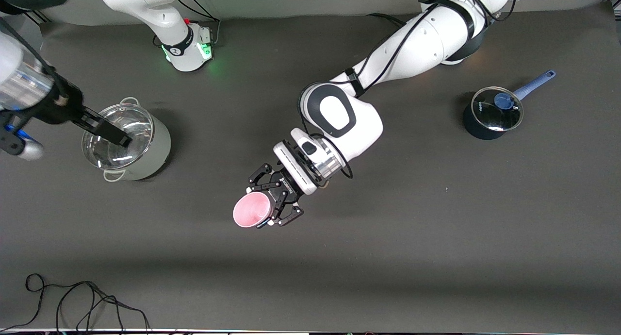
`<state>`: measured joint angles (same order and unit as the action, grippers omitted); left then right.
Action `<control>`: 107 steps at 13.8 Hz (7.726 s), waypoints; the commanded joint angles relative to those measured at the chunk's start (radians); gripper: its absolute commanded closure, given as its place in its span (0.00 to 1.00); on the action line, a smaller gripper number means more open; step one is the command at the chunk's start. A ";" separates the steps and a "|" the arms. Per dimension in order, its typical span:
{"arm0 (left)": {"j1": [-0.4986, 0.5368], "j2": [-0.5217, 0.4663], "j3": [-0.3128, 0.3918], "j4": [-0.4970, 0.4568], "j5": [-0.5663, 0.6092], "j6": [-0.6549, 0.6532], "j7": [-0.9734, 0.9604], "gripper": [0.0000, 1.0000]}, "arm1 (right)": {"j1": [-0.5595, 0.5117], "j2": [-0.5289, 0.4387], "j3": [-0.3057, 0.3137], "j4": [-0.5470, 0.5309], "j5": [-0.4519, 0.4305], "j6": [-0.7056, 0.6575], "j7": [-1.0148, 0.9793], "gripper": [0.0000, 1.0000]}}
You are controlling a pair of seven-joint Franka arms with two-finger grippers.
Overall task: Transfer pink cup from left to right arm
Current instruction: 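Lift the pink cup and carry it toward the table's middle, then hold the cup with the left gripper while the right gripper reaches it, then close the right gripper on the cup rim and open the left gripper, then carry the cup away with the right gripper while the left gripper withdraws, then lower the cup onto the table and open the right gripper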
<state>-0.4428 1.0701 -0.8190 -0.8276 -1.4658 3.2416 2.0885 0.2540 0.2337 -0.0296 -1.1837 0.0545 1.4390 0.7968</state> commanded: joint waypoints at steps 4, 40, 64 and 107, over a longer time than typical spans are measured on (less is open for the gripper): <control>-0.034 -0.027 0.029 0.013 -0.010 0.024 -0.036 1.00 | 0.146 0.130 0.000 0.188 -0.010 0.070 0.183 0.01; -0.113 -0.062 0.037 0.028 0.012 0.098 -0.038 1.00 | 0.221 0.299 -0.024 0.187 -0.022 0.251 0.248 1.00; 0.053 -0.082 0.161 -0.059 0.297 -0.173 -0.034 0.00 | -0.054 0.299 -0.098 0.199 -0.025 0.253 -0.162 1.00; 0.394 -0.684 0.592 -0.283 1.576 -1.997 -2.345 0.00 | -0.380 0.251 -0.131 -0.346 0.107 0.537 -1.384 0.02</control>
<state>-0.0596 0.4208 -0.2250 -1.0741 0.1114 1.2678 -0.2716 -0.1389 0.5542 -0.1337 -1.5370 0.1568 2.0733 -0.5727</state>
